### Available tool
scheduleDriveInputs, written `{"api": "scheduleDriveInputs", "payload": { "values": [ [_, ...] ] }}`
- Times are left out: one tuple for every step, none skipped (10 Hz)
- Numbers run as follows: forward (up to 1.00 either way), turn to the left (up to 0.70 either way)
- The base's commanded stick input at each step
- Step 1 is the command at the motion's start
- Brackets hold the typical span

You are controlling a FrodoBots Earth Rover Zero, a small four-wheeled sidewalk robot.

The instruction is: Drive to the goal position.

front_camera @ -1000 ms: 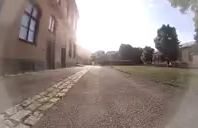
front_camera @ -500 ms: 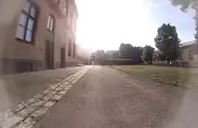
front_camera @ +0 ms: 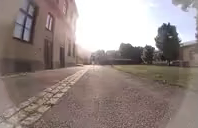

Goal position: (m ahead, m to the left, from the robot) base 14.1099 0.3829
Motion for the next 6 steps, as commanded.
{"api": "scheduleDriveInputs", "payload": {
  "values": [
    [0.44, 0.02],
    [0.44, 0.02],
    [0.44, 0.02],
    [0.44, 0.02],
    [0.44, 0.02],
    [0.44, 0.02]
  ]
}}
